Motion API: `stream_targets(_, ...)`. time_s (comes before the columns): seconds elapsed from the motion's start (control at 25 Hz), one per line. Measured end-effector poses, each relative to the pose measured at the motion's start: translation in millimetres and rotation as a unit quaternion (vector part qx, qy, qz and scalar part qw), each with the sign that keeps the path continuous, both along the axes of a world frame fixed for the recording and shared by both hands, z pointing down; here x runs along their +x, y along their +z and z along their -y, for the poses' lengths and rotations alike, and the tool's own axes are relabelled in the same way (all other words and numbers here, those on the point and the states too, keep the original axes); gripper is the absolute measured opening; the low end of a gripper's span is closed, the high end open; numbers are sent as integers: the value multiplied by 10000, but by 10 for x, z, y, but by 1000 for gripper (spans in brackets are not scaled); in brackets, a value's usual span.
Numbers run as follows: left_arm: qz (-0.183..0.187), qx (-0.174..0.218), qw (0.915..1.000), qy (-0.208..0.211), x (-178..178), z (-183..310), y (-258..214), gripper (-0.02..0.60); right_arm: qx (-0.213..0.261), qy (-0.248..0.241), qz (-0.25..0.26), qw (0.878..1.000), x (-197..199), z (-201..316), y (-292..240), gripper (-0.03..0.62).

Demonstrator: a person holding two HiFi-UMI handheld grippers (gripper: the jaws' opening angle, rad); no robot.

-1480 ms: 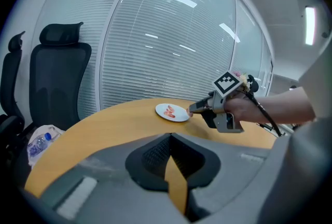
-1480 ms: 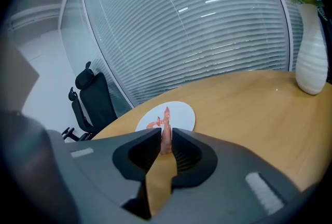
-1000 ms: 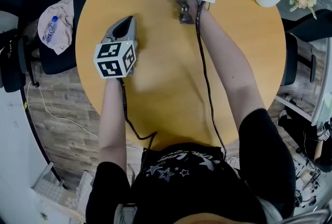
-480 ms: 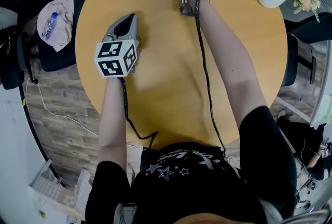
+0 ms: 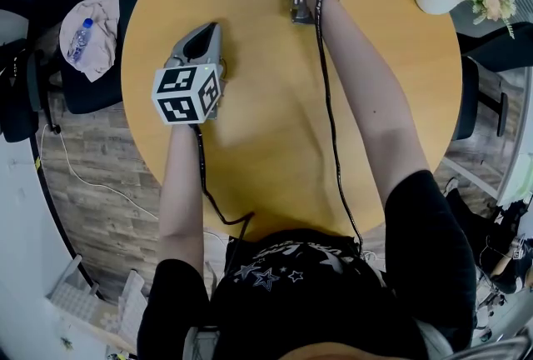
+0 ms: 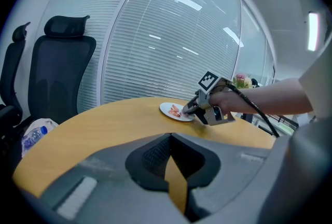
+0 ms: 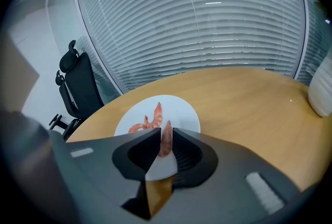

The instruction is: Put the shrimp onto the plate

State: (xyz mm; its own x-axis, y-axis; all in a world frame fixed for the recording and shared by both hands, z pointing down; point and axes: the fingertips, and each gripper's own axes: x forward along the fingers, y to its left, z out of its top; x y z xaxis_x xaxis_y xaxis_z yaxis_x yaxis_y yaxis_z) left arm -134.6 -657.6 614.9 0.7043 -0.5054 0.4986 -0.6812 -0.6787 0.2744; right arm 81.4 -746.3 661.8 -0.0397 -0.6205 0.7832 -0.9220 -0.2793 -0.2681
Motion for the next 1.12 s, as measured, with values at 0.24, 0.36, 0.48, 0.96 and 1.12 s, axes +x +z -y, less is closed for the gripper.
stream_targets(0.24,20,6,10000,-33,-41,-5,-14,2,161,10,60,9999,6,7,-85,86)
stream_targets(0.36,-2,14,10000,-64,-72,-33,-64,2,268,3,164,9995,-19,-37,-155,89)
stream_targets(0.48,-7,31,10000,-80,-120,-99,-127,2,283,-50,169,9994,-49,-126,-223,88)
stream_targets(0.96,-163,268,9994,-158,-298,-669,-760,2,745,-475,185,9959,-267,-718,-999,86)
stream_targets(1.12,-174,371,9988,-254,-330,-883,-940,2,847,-760,293,9931,-361,-944,-1121,72)
